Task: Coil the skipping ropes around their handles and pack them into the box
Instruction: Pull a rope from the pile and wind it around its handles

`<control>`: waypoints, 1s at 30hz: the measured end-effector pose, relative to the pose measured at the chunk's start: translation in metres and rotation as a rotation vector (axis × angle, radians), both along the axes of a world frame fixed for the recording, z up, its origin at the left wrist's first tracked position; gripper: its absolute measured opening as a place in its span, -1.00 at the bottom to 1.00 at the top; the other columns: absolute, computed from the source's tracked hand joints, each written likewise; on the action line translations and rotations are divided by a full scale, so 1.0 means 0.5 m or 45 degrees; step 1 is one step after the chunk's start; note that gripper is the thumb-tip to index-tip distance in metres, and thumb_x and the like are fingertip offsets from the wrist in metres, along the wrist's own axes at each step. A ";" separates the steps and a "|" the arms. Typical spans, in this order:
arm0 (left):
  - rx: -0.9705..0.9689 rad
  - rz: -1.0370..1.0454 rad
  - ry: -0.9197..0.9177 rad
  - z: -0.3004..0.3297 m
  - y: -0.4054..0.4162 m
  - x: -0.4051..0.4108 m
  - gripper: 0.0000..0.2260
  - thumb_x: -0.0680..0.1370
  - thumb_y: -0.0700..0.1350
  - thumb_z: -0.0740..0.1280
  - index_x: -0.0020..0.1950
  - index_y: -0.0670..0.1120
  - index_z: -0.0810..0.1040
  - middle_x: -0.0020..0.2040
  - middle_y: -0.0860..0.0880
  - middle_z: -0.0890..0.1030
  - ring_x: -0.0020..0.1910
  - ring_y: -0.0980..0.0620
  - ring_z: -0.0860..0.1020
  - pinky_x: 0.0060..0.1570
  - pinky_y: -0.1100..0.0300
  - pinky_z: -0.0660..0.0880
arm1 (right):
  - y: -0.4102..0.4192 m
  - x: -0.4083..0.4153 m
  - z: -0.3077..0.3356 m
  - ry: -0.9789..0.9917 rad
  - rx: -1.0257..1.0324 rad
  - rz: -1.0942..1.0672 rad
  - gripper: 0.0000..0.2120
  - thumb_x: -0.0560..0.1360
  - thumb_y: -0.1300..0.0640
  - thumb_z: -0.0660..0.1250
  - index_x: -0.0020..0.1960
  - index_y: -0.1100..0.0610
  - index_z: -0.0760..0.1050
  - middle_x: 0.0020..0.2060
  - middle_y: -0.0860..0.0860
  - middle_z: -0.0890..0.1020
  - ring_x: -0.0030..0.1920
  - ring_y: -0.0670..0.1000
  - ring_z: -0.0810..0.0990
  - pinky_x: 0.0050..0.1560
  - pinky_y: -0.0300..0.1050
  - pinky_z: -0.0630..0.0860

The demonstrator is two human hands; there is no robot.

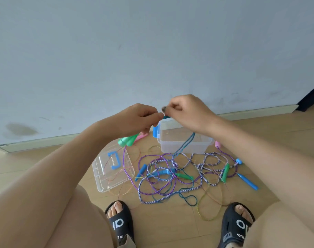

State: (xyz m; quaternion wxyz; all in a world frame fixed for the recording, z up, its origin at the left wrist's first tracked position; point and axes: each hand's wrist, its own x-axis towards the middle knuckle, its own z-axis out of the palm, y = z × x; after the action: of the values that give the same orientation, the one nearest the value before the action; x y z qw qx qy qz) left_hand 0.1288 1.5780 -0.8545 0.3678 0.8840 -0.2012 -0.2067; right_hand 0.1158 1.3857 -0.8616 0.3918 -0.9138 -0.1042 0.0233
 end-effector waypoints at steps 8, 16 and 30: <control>-0.104 -0.067 0.314 0.006 -0.003 -0.011 -0.67 0.69 0.01 0.10 -0.20 -0.09 0.44 -0.29 -0.14 0.34 -0.34 -0.08 0.43 -0.24 0.10 0.47 | -0.064 0.012 0.021 0.236 0.209 -0.011 -0.78 0.56 0.08 0.36 -0.12 0.24 0.58 -0.53 -0.07 0.48 -0.46 -0.04 0.38 -0.40 -0.19 0.34; -0.135 -0.084 0.232 0.000 -0.031 -0.017 -0.74 0.70 -0.12 0.11 -0.11 -0.15 0.48 -0.31 -0.02 0.46 -0.36 0.04 0.40 -0.30 0.23 0.43 | -0.013 -0.016 0.013 0.555 0.325 0.095 -0.65 0.62 -0.11 0.20 -0.02 0.17 0.54 -0.29 0.06 0.71 -0.41 0.01 0.41 -0.38 -0.17 0.38; 0.181 -0.199 0.243 0.002 -0.005 -0.012 -0.78 0.49 0.21 0.34 -0.14 0.07 0.53 -0.26 0.07 0.55 -0.27 0.07 0.49 -0.18 0.05 0.44 | -0.069 -0.002 0.018 0.350 0.250 -0.041 -0.82 0.56 0.10 0.33 -0.06 0.20 0.63 -0.58 -0.16 0.38 -0.57 -0.17 0.25 -0.56 -0.37 0.19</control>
State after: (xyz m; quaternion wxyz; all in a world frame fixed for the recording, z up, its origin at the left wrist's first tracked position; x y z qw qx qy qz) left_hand 0.1227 1.5758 -0.8534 0.3047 0.8658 -0.2184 -0.3315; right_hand 0.1146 1.3513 -0.8524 0.4901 -0.8609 -0.0367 0.1315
